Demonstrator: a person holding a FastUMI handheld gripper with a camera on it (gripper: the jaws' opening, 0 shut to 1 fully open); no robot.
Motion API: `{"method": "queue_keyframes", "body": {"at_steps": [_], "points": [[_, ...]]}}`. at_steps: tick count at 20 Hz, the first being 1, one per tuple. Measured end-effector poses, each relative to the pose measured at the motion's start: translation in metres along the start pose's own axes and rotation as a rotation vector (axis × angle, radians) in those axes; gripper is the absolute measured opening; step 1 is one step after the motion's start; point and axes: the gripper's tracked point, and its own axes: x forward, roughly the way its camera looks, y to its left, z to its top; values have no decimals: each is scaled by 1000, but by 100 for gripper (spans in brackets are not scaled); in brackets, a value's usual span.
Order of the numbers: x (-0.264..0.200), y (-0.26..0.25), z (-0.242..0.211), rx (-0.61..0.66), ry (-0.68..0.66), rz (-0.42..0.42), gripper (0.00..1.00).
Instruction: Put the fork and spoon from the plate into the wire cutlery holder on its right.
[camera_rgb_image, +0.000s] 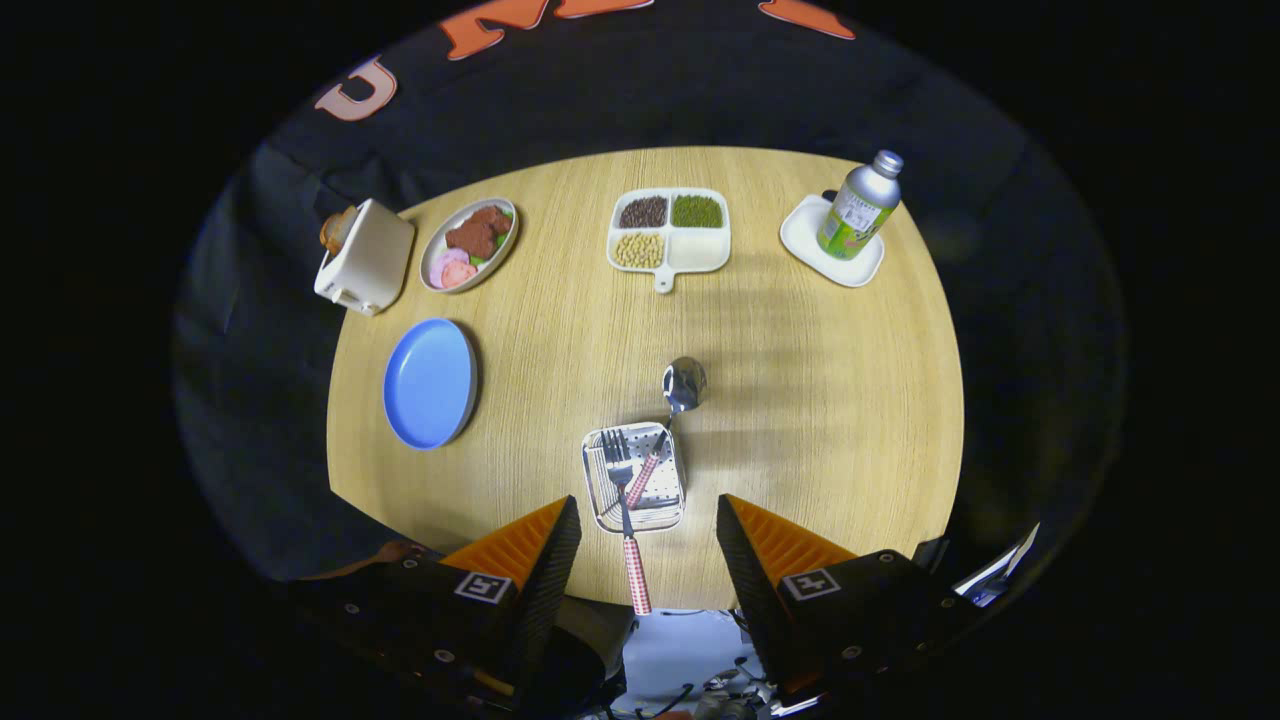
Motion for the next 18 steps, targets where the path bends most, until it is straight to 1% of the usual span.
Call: {"method": "queue_keyframes", "body": {"at_steps": [2,4,7,10,14,16,18], "points": [[-15,-1,17,28,-115,-9,84],[-30,-11,37,52,-247,-44,85],[-59,-17,74,79,-477,-79,85],[-86,-25,94,56,-685,-139,84],[-137,-16,111,-17,-914,-201,84],[-159,-11,117,-41,-1019,-237,84],[-177,-1,119,-39,-1096,-247,84]]}}
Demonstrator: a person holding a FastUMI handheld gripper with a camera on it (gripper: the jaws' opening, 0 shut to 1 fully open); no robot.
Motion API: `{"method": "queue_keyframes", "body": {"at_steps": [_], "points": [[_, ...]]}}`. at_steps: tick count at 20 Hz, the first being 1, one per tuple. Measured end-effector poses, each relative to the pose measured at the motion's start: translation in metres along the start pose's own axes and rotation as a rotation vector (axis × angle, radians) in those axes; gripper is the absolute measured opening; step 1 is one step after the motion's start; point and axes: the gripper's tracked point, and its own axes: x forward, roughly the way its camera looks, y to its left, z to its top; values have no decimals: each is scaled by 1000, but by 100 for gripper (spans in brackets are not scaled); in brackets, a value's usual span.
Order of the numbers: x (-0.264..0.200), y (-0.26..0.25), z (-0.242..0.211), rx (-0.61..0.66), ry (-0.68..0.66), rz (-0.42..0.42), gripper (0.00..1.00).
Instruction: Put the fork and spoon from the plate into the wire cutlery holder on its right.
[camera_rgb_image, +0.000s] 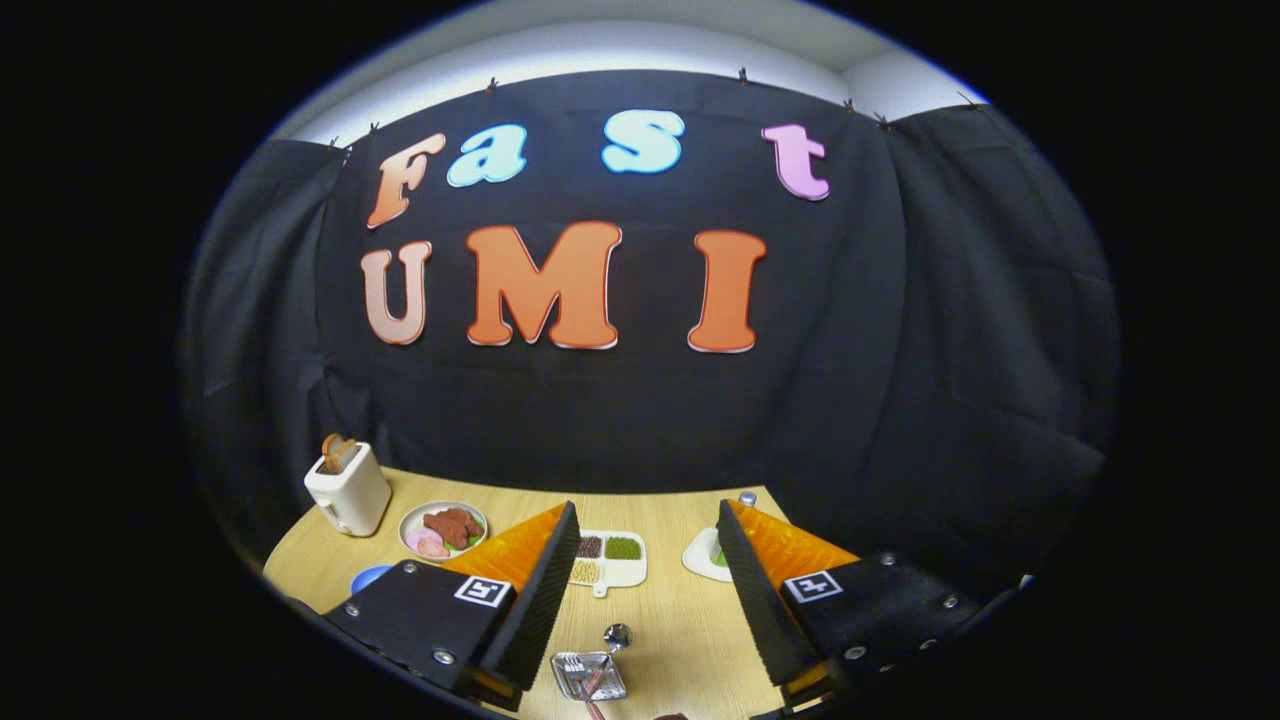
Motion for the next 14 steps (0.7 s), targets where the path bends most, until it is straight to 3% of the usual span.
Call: {"method": "queue_keyframes", "body": {"at_steps": [6,14], "points": [[-20,-2,36,54,-207,-61,84],[-39,-1,64,-18,-387,-81,84]]}}
